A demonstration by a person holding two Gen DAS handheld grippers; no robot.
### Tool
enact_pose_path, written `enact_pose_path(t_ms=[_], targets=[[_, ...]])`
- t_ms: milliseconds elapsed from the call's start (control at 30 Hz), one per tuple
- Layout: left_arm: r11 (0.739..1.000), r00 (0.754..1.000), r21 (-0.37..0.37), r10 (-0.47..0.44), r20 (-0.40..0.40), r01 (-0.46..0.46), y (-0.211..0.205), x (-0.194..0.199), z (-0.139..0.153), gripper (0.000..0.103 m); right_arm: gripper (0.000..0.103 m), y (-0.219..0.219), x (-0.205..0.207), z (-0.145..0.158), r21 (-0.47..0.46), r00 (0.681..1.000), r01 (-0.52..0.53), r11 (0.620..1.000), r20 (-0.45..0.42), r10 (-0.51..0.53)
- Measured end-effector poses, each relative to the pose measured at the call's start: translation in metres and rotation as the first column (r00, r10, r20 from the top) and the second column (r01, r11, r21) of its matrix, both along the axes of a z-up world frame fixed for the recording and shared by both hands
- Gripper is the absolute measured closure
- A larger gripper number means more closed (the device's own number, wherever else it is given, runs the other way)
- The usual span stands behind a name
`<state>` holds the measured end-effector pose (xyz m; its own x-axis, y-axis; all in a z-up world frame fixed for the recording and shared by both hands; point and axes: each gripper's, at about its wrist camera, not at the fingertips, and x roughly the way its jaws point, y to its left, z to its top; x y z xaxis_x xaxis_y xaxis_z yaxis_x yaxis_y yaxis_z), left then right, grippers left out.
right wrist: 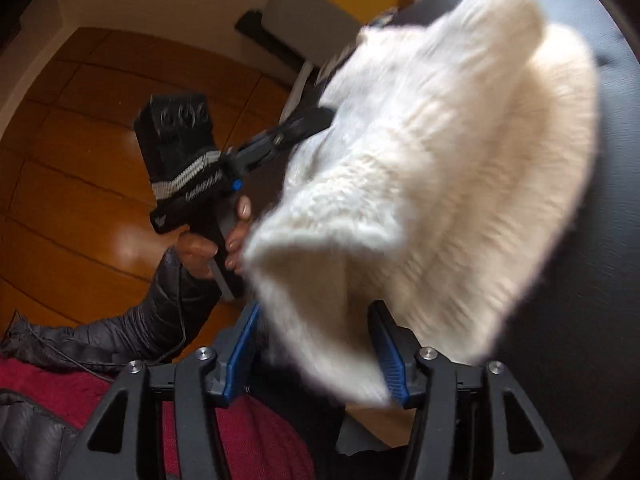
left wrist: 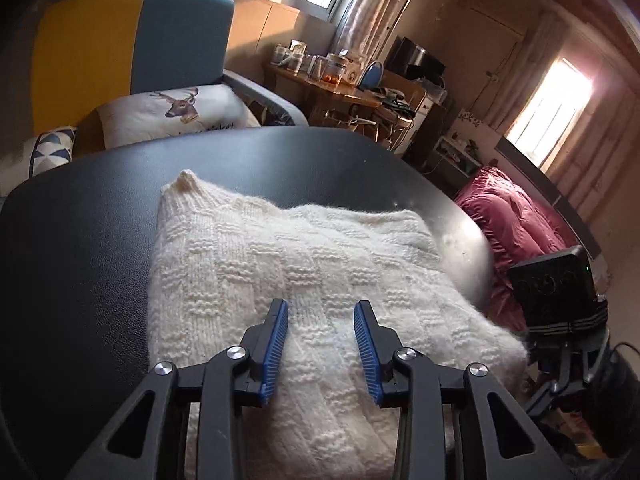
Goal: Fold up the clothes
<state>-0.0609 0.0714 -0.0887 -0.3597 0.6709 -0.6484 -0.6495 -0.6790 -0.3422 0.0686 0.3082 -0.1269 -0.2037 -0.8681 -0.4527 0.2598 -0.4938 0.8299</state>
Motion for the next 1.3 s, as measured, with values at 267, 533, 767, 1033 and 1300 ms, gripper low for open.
enact_pose_path(t_ms=[267,533,767,1033,1300], targets=[[0.997,0.996,0.004,-0.083,-0.045,0.083,0.02,0.045,0.002,0.067,0.046,0.075,-0.004,0.015,-0.036,0.92,0.392,0.919,-0.007,-0.392],[0.99,0.989,0.01,-0.141,-0.053,0.141,0.044,0.069,-0.002,0.067,0.087,0.073,-0.048,0.001,0.054,0.875,0.479,0.876,0.039,-0.482],[0.959,0.957,-0.011,-0.282,-0.07,0.282,0.073,0.085,-0.007,0.064,0.092,0.051,-0.054,0.071,0.283,0.874,0.472,0.835,-0.274,-0.401],[0.885,0.899,-0.177,-0.438,-0.007,0.43,0.111,0.106,-0.044,0.055,0.093,0.078,-0.069,-0.018,0.337,0.875,0.481,0.809,-0.12,-0.47],[0.912,0.912,-0.018,-0.41,0.028,0.411,0.084,0.096,-0.001,0.055,0.077,0.085,-0.054,0.014,0.242,0.874,0.485,0.841,-0.157,-0.459]])
